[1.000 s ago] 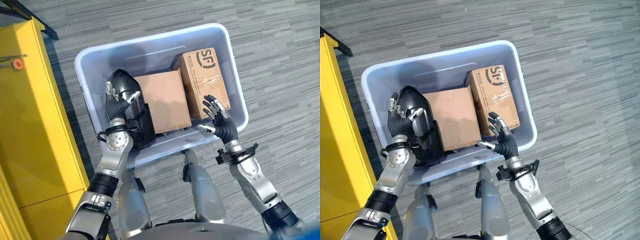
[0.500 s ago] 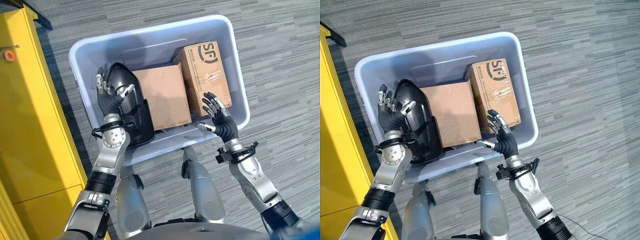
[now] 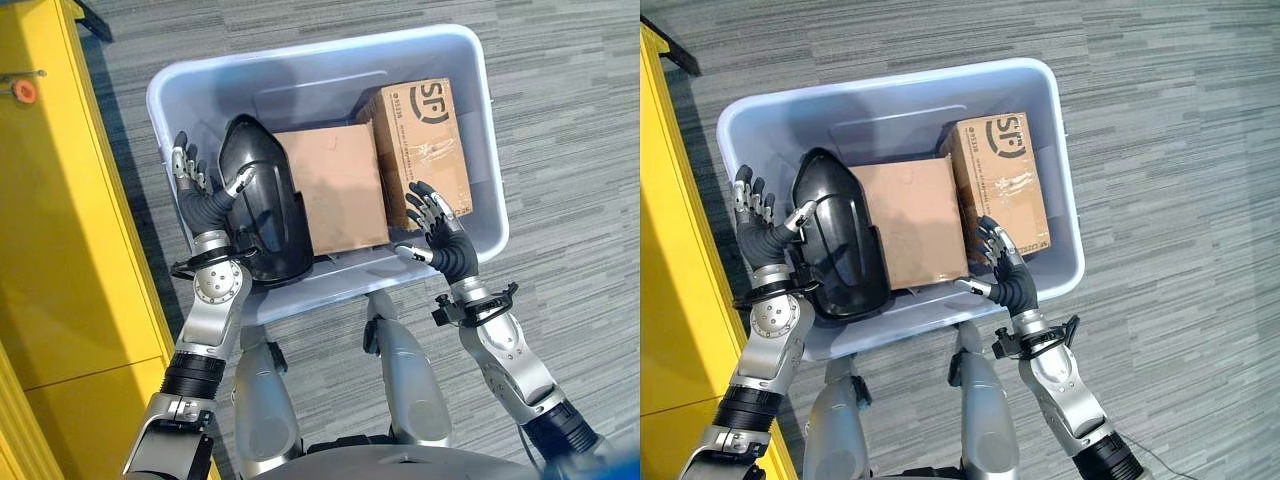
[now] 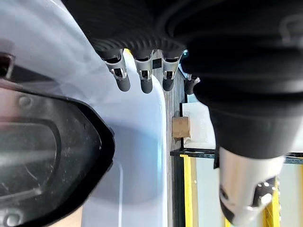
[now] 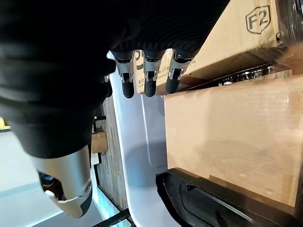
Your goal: Move parts from the plastic box to the shelf.
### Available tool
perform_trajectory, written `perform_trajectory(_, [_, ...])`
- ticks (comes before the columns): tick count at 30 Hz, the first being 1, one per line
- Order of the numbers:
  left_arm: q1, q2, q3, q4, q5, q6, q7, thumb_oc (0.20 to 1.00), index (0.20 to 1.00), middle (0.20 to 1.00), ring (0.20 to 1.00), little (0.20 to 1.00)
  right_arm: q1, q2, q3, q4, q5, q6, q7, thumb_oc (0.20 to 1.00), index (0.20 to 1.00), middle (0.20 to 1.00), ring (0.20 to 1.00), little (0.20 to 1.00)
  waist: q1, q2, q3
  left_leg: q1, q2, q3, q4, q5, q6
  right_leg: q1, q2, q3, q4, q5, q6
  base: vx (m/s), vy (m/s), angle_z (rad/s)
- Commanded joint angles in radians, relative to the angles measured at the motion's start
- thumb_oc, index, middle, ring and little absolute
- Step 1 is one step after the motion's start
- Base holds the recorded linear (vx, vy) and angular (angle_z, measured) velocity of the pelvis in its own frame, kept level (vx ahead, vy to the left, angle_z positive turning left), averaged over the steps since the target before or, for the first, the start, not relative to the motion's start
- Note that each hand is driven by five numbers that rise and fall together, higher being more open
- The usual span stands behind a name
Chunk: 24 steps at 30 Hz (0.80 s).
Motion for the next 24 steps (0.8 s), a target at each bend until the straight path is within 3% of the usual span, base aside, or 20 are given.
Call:
perform_trajectory(1, [0.018, 0.065, 0.039, -0.059, 0.035, -0.068, 0.017, 1.0, 1.0, 1.0, 1.0, 1.0, -0.017, 0.003, -0.052, -0.075, 0.01, -0.067, -0.006, 1.0, 1.0, 1.0, 1.0, 1.0, 0.005, -0.031, -0.021, -0.034, 0.027, -0.079, 0.012, 0.052, -0.01, 0.008, -0.047, -0.004, 0.004, 0.021, 0.098, 0.0, 0.0, 0.0])
perform_trajectory(17, [0.026, 0.068, 0.02, -0.006, 0.03, -0.048, 0.017, 1.0, 1.0, 1.0, 1.0, 1.0, -0.018, 0.001, -0.054, -0.071, -0.001, -0.07, -0.022, 1.0, 1.0, 1.0, 1.0, 1.0, 0.008, -0.05, 0.01, -0.085, 0.027, -0.097, 0.012, 0.058, -0.01, -0.023, -0.046, -0.018, 0.004, 0.029, 0.099, 0.0, -0.001, 0.02])
perform_trajectory(24, [0.022, 0.072, 0.015, 0.032, 0.028, -0.039, 0.024, 1.0, 1.0, 1.0, 1.0, 1.0, -0.006, 0.002, -0.053, -0.082, 0.005, -0.077, -0.027, 1.0, 1.0, 1.0, 1.0, 1.0, 0.002, -0.074, 0.031, -0.122, 0.032, -0.104, 0.015, 0.06, -0.012, -0.051, -0.04, -0.022, 0.004, 0.032, 0.1, 0.0, -0.005, 0.01])
